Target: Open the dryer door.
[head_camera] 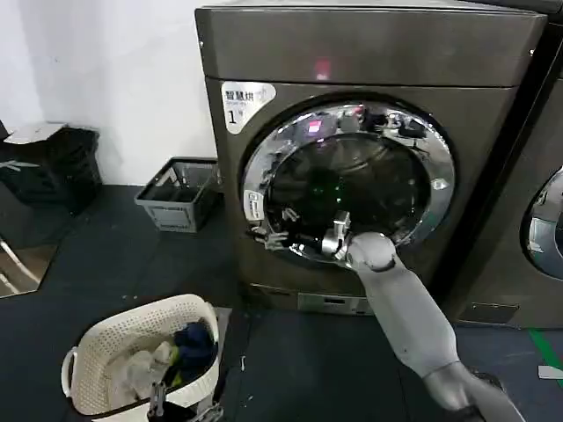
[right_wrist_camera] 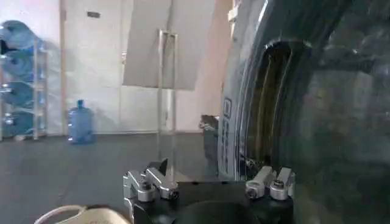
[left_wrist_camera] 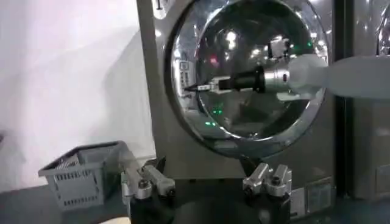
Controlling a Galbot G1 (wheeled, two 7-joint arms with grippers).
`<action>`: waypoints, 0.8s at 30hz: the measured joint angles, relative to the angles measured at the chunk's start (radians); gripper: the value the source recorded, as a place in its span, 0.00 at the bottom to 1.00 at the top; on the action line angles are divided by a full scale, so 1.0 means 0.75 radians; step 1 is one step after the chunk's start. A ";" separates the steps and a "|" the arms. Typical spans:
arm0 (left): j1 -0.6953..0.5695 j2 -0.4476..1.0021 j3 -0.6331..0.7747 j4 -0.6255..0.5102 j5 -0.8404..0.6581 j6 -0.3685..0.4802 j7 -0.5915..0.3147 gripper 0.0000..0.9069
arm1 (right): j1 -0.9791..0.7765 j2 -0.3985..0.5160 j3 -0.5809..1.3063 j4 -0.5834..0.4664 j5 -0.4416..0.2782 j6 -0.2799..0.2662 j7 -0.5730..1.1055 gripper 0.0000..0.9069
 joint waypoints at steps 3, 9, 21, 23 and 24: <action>-0.039 0.015 -0.028 0.020 -0.052 0.013 0.027 1.00 | -0.036 -0.030 0.024 0.048 0.032 -0.046 -0.062 1.00; -0.146 0.080 -0.129 0.064 -0.307 0.044 0.094 1.00 | -0.125 -0.097 0.071 0.160 0.037 -0.039 -0.213 1.00; -0.324 0.257 -0.170 0.144 -0.507 0.064 0.100 1.00 | -0.457 -0.217 0.346 0.471 0.138 0.066 -0.403 1.00; -0.354 0.279 -0.157 0.156 -0.514 0.074 0.100 1.00 | -0.538 -0.219 0.441 0.527 0.153 0.097 -0.394 1.00; -0.368 0.290 -0.145 0.163 -0.518 0.081 0.100 1.00 | -0.577 -0.219 0.490 0.553 0.165 0.106 -0.389 1.00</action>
